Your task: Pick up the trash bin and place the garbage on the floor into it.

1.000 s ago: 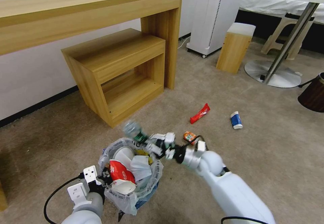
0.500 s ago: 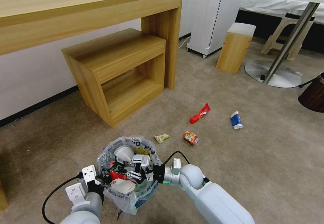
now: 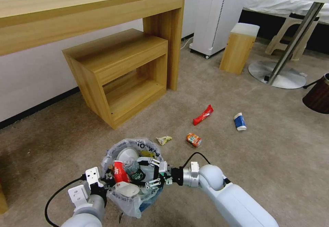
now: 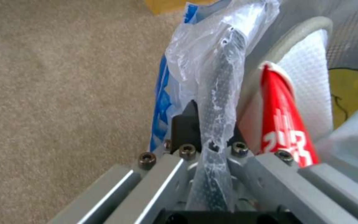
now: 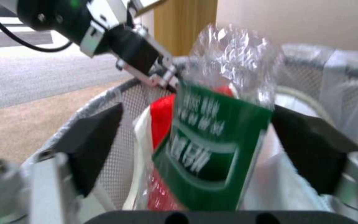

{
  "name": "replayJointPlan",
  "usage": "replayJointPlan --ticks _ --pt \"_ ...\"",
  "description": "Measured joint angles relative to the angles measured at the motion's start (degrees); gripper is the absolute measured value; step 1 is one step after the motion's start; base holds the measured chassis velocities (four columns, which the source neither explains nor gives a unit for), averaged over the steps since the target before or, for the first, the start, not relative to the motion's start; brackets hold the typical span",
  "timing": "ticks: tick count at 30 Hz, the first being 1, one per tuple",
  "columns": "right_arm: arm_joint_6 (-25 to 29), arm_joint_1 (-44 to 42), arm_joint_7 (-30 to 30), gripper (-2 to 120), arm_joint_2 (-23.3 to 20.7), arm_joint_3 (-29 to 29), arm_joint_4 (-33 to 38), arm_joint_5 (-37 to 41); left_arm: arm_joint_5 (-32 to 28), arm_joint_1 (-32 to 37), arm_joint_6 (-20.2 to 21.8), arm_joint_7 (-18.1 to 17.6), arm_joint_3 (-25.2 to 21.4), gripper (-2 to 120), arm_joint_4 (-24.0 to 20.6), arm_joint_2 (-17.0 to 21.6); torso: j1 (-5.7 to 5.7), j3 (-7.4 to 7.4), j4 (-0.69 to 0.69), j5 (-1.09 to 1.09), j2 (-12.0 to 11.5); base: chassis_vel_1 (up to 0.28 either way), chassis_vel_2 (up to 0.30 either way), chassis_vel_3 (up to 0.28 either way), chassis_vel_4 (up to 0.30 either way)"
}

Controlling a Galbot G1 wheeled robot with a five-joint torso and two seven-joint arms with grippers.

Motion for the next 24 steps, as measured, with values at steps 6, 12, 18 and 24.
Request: replayJointPlan --ticks 6,12,18,24 --pt "0.1 -0.2 -1.0 100 -2.4 1.0 3.0 2.2 -0.2 0.1 0.0 0.1 0.0 0 -0.4 0.3 0.0 0.0 0.0 0.0 0.0 0.0 0.0 0.0 0.0" --pt "0.9 -0.8 1.3 100 -4.7 6.7 7.2 8.3 0.1 -0.4 -0.1 -1.2 -1.6 0 0.1 0.8 -0.01 -0.02 -0.02 -0.05 0.0 0.0 0.0 0.0 0.0" --pt "1.9 -2.6 4.8 100 -4.9 7.7 10.9 13.2 -0.5 -0.7 0.2 -0.8 -1.0 0 0.5 0.8 0.0 0.0 -0.02 0.02 0.0 0.0 0.0 0.0 0.0" --pt "2.9 -3.7 5.4 100 -4.3 8.0 11.8 13.8 -0.8 -0.4 0.3 -0.9 -1.3 0 0.3 1.3 0.0 0.0 0.0 0.0 0.0 0.0 0.0 0.0 0.0"
